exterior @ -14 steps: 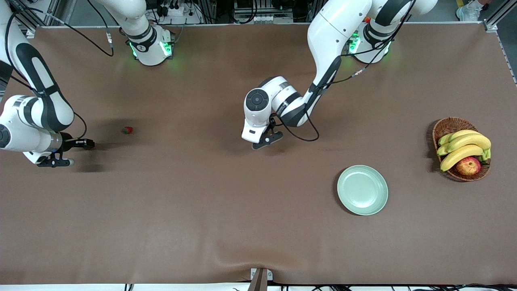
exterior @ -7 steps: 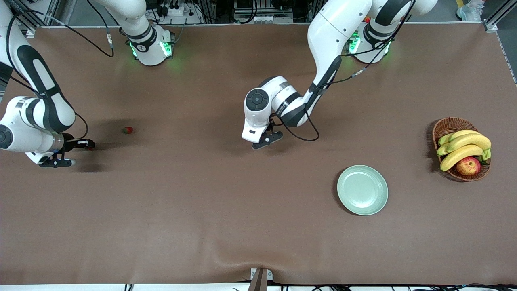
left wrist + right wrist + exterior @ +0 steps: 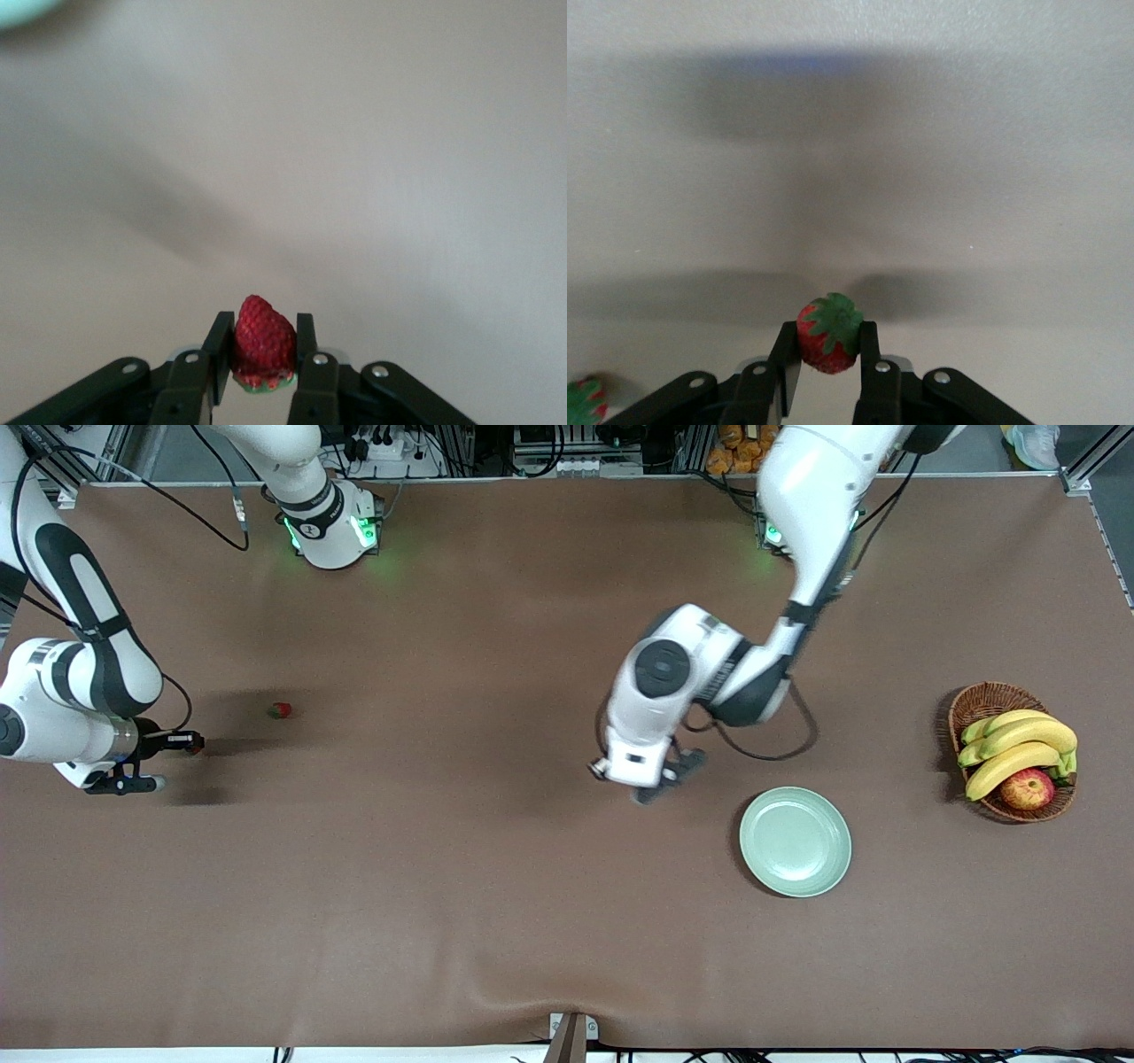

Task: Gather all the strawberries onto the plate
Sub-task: 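Bring the left gripper's strawberry over the plate while the right gripper carries another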

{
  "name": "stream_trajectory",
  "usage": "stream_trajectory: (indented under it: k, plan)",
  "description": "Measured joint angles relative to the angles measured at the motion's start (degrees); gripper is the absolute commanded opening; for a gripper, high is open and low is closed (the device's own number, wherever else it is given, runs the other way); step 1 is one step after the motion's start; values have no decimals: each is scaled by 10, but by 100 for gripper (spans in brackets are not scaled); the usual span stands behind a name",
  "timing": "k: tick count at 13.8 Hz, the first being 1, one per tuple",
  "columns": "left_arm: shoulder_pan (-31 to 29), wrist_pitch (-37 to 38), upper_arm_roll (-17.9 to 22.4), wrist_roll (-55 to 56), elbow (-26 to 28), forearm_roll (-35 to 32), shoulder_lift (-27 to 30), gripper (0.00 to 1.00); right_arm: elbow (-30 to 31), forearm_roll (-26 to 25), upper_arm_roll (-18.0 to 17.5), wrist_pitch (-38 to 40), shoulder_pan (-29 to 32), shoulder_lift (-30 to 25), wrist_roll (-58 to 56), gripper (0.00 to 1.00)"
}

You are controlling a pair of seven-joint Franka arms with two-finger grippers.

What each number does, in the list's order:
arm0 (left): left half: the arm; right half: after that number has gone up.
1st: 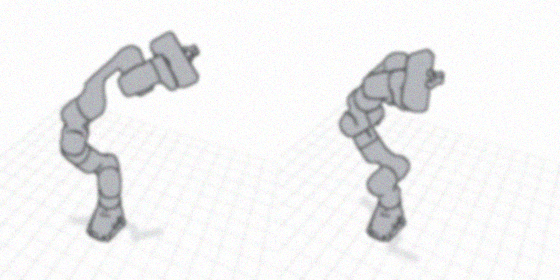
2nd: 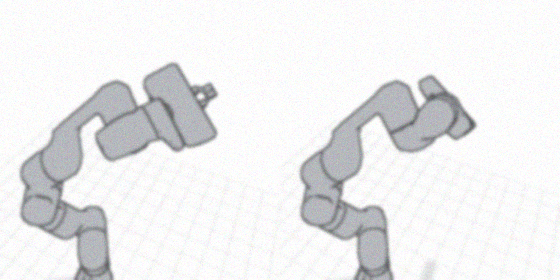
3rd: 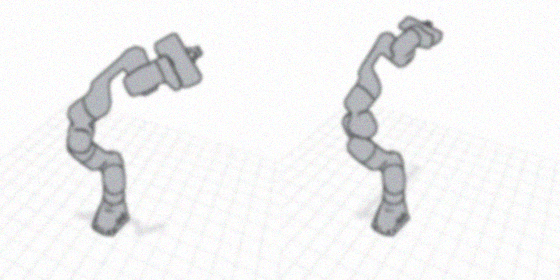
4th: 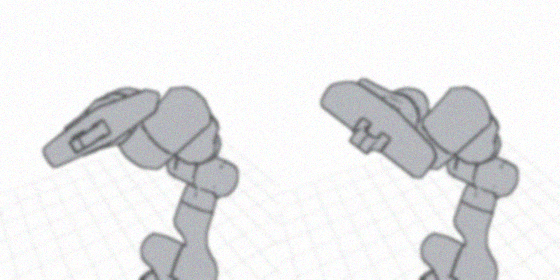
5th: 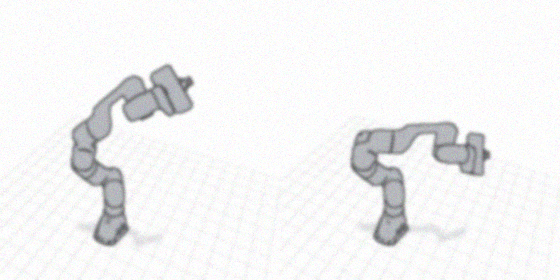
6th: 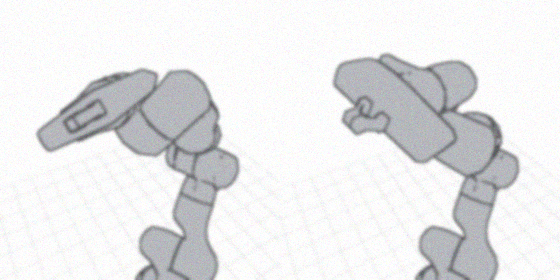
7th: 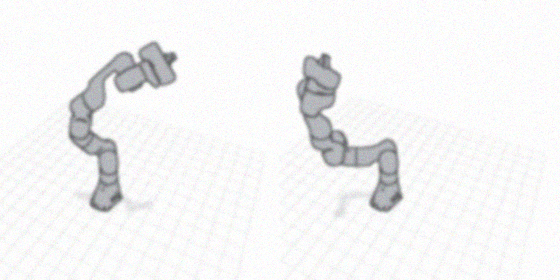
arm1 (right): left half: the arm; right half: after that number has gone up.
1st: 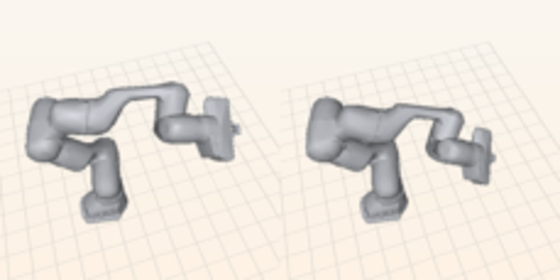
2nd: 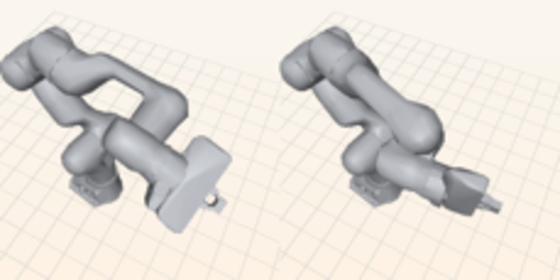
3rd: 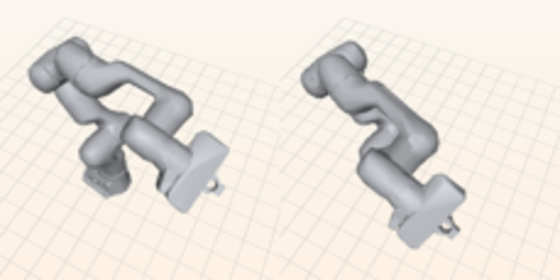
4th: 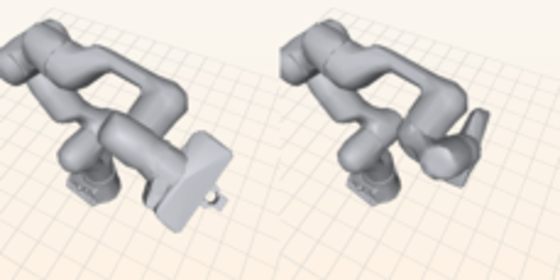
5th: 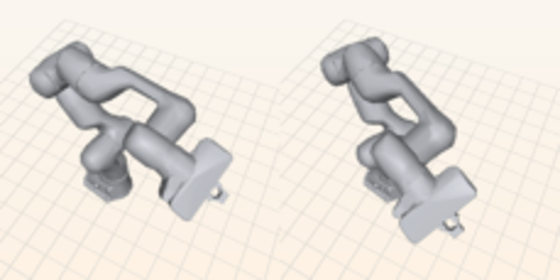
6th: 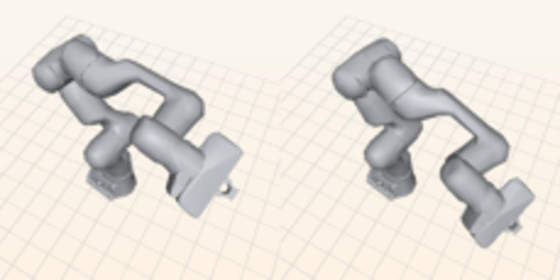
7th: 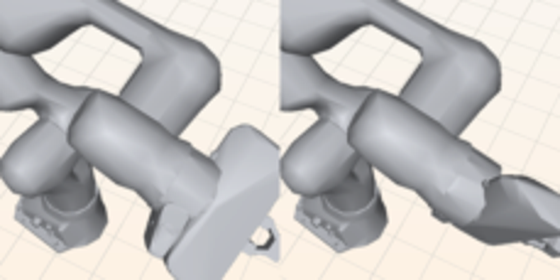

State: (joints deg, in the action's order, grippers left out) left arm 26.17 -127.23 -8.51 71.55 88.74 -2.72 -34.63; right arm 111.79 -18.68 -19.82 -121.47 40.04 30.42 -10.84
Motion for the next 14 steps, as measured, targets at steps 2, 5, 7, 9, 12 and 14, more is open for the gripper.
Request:
stream_trajectory:
  k: [2, 5, 7, 9, 12, 14]
  plan:
    - [-58, 2, 0, -45, 5, -10, 3, 0, -32, 1, -4, 47, -10, -1, 0, 0]
    - [-107, 2, -1, -101, 15, -30, -3, 0, -76, 12, -7, 108, -32, -2, 3, 0]
    - [-122, 2, -1, -138, 17, -32, -4, 0, -113, 28, -8, 159, -49, -3, 18, 0]
    - [-133, 1, -1, -171, 17, -33, -4, 0, -142, 40, -9, 205, -69, -4, 56, 0]
    - [-153, -16, 0, -239, 18, -34, -16, 0, -162, 86, -13, 242, -104, -11, 127, 0]
    - [-167, -43, 0, -272, 19, -53, -38, 0, -163, 116, -14, 258, -130, -18, 183, 0]
